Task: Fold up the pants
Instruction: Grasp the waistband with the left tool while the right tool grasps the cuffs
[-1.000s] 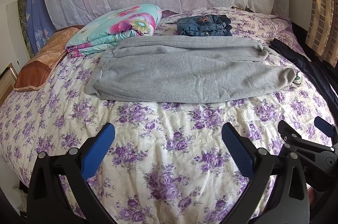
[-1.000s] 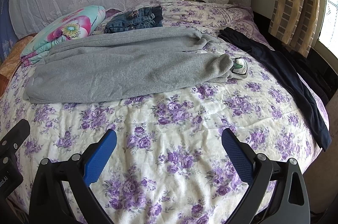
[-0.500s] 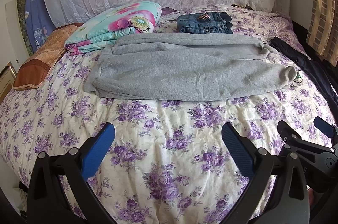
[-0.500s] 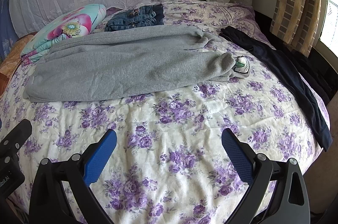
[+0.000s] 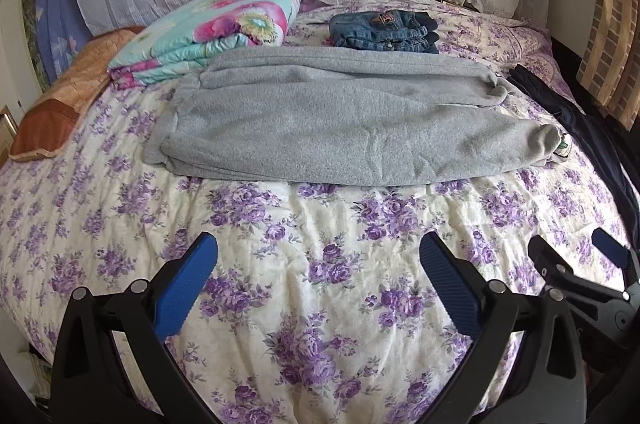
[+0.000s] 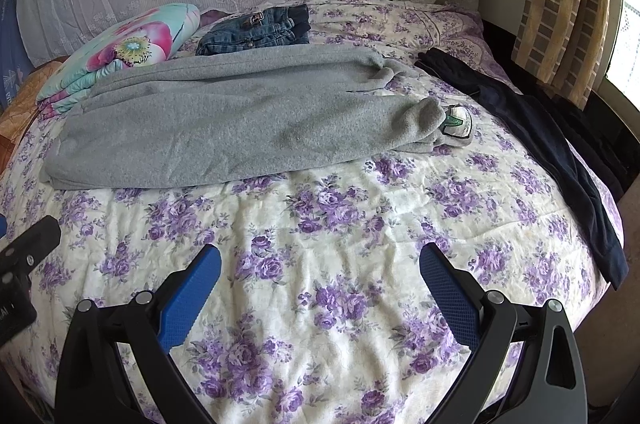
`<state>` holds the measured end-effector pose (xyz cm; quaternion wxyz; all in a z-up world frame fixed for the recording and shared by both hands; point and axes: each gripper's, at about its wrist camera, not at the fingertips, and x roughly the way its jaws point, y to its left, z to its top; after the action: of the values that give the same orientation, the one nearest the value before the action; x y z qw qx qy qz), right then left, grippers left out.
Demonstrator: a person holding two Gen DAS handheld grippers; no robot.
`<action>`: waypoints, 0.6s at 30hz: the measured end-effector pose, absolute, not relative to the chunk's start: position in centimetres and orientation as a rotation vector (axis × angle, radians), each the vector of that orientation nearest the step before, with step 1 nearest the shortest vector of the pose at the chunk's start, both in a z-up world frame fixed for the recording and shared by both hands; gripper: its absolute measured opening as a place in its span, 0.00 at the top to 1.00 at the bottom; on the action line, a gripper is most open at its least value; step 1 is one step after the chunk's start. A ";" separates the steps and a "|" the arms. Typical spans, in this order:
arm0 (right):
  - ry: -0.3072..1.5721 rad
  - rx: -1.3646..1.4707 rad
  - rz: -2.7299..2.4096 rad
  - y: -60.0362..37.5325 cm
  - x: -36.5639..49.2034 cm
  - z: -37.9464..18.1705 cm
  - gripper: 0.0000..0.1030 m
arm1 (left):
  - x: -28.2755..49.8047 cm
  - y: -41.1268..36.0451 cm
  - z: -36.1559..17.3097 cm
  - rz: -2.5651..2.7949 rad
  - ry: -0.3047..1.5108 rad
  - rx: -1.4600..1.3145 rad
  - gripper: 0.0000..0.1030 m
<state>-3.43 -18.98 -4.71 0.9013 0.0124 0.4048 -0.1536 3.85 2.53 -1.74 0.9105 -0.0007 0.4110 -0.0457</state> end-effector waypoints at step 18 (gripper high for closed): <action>0.912 0.083 -0.333 -22.1 -2.9 -6.9 0.03 | 21.2 14.6 -7.9 0.016 1.110 -0.411 0.29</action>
<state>-2.90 -22.12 -6.89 0.8835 0.0399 0.4383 -0.1602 21.22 14.61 -7.85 0.8298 -0.1937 0.5233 0.0075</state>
